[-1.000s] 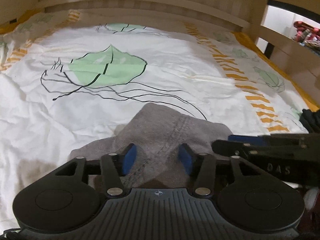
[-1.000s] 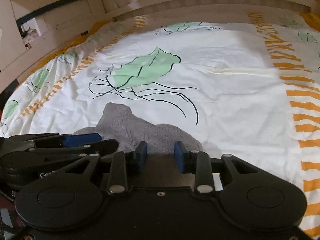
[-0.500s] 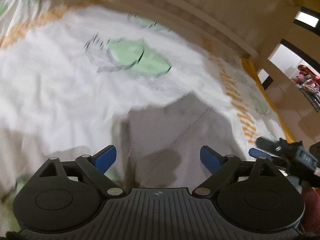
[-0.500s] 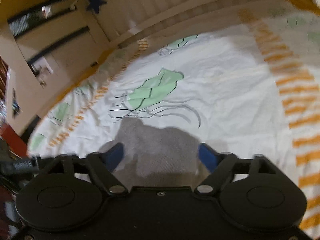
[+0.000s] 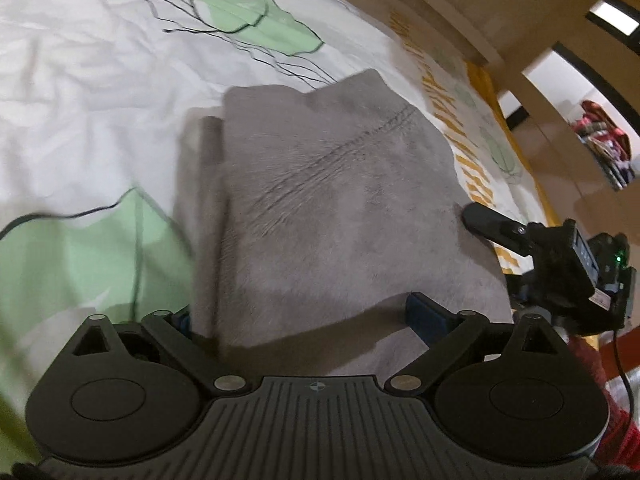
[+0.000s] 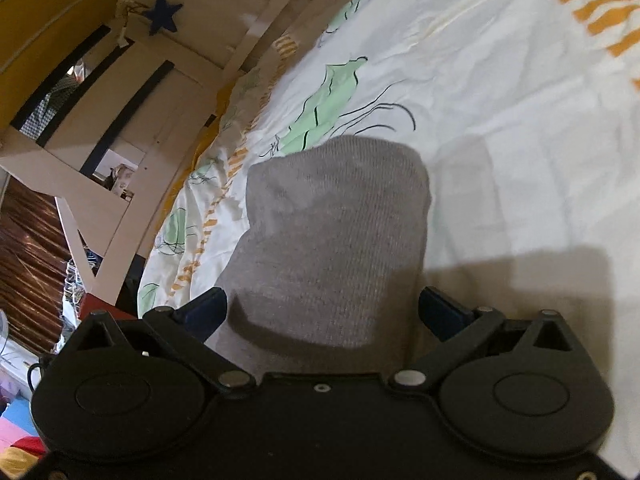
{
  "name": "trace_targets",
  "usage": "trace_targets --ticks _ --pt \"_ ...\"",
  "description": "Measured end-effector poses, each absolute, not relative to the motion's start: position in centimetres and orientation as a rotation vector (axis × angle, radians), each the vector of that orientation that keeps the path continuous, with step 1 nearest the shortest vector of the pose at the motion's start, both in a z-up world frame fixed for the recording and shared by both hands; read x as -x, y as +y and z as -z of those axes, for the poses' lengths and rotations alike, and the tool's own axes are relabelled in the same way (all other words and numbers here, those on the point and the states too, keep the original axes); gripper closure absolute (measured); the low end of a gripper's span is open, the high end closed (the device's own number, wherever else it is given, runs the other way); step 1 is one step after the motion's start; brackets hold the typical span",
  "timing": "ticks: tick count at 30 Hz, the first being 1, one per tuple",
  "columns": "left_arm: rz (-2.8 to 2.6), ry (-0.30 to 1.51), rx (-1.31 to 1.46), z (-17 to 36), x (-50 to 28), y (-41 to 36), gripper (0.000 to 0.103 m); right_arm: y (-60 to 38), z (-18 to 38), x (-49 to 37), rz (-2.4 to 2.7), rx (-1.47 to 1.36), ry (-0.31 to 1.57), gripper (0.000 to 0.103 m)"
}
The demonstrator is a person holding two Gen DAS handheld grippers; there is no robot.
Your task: Fold large clothes
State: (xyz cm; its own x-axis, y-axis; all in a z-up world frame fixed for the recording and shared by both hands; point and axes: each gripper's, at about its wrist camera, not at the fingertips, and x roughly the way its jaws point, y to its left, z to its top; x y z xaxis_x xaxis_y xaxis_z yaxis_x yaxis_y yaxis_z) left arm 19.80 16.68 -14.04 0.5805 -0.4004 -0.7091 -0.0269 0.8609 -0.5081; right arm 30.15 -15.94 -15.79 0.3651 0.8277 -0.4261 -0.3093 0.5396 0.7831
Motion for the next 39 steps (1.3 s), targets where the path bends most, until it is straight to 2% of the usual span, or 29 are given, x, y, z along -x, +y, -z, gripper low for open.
trace_targets --ticks 3,7,9,16,23,26,29,31,35,39 --pt "0.273 0.932 0.503 14.3 -20.7 16.4 0.003 -15.1 15.9 -30.7 -0.824 -0.639 0.922 0.001" --pt "0.314 0.913 0.555 14.5 -21.0 16.3 0.003 -15.9 15.6 -30.5 -0.833 -0.622 0.907 0.027" --pt "0.341 0.901 0.584 14.4 -21.4 15.6 0.003 -16.6 15.5 -30.2 -0.835 -0.624 0.898 0.032" --pt "0.461 0.913 0.594 14.2 -24.5 9.4 0.003 -19.8 13.6 -29.9 -0.788 -0.538 0.856 0.034" --pt "0.579 0.919 0.492 13.5 -28.9 -0.5 0.004 -29.1 11.0 -30.8 -0.61 -0.467 0.805 0.034" --pt "0.537 0.887 0.424 13.5 -29.6 -2.3 0.005 -33.1 10.9 -30.9 -0.502 -0.456 0.8 0.032" --pt "0.439 0.885 0.338 14.3 -29.4 -2.3 0.004 -35.3 12.5 -30.9 -0.408 -0.487 0.84 0.024" --pt "0.43 0.89 0.33 15.0 -29.3 -1.7 0.003 -36.0 13.8 -30.4 -0.386 -0.524 0.824 0.009" --pt "0.394 0.864 0.335 14.0 -28.3 -0.5 0.005 -35.1 13.3 -30.1 -0.369 -0.488 0.801 0.007" --pt "0.301 0.78 0.286 11.3 -26.0 0.5 0.005 -34.1 10.3 -28.4 -0.277 -0.35 0.726 0.004"
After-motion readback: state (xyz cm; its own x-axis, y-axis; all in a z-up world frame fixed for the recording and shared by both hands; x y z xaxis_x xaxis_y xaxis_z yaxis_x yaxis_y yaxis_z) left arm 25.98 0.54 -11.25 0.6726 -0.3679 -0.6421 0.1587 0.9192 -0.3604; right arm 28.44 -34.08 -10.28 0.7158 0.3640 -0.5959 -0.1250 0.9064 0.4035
